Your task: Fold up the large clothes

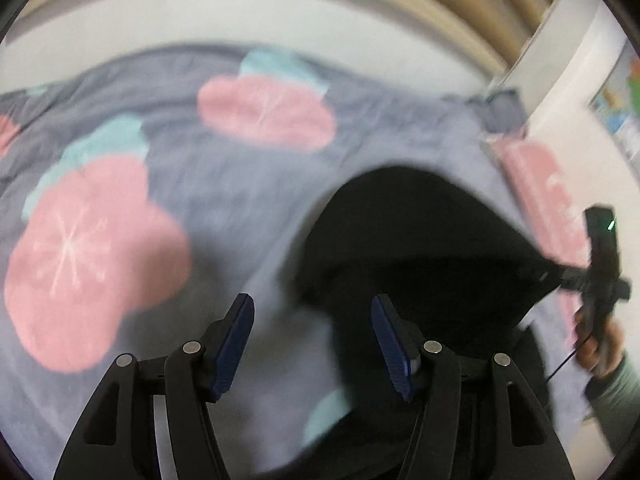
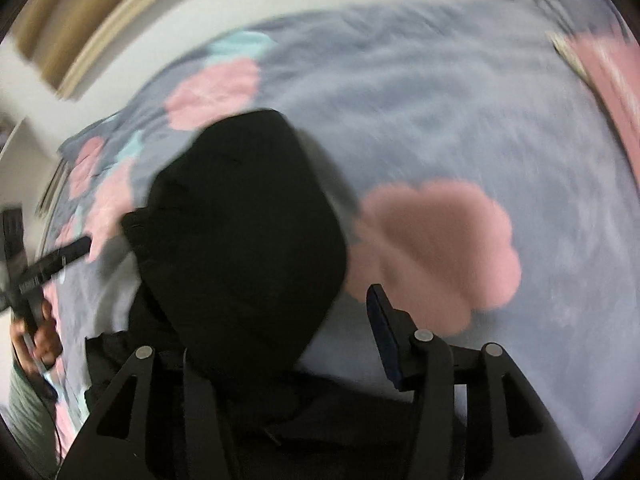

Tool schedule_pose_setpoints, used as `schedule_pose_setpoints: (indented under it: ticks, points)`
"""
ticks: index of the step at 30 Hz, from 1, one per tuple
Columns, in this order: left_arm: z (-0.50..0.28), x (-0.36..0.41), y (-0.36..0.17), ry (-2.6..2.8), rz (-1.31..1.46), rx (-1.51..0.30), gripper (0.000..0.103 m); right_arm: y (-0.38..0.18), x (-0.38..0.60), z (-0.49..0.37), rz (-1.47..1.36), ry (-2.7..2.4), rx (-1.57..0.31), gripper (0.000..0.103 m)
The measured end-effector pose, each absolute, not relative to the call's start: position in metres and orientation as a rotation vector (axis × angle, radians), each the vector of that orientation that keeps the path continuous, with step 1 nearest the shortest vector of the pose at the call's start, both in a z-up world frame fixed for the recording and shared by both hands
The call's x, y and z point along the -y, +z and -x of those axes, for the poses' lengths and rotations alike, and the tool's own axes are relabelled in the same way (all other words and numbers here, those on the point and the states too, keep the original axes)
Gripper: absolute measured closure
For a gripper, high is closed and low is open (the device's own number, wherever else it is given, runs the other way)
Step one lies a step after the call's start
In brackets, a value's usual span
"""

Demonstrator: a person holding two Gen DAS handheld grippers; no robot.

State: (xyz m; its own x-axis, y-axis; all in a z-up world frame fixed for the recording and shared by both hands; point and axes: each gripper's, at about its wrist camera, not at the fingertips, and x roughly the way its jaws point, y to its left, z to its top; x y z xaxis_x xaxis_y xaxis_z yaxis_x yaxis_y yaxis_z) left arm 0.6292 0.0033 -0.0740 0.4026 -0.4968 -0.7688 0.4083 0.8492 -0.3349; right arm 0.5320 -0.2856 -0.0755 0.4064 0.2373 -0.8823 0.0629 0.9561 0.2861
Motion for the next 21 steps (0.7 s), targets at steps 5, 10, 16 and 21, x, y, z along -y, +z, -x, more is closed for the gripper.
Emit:
schedule_pose_setpoints:
  ticks: [5, 10, 16, 21]
  points:
    - [-0.650, 0.040, -0.057, -0.610, 0.080, -0.968, 0.041, -0.081, 0.284, -0.547, -0.158, -0.026, -1.206, 0.026]
    - [-0.662, 0.066, -0.079, -0.619, 0.072, -1.029, 0.041, -0.139, 0.310, -0.545, -0.265, -0.001, -1.419, 0.021]
    - [-0.667, 0.085, -0.084, -0.622, 0.065, -1.029, 0.041, -0.083, 0.306, -0.516, -0.293, 0.202, -1.212, 0.021]
    - [-0.678, 0.105, -0.127, -0.567, -0.007, -1.156, 0.041, -0.050, 0.296, -0.537, -0.363, 0.182, -1.047, 0.021]
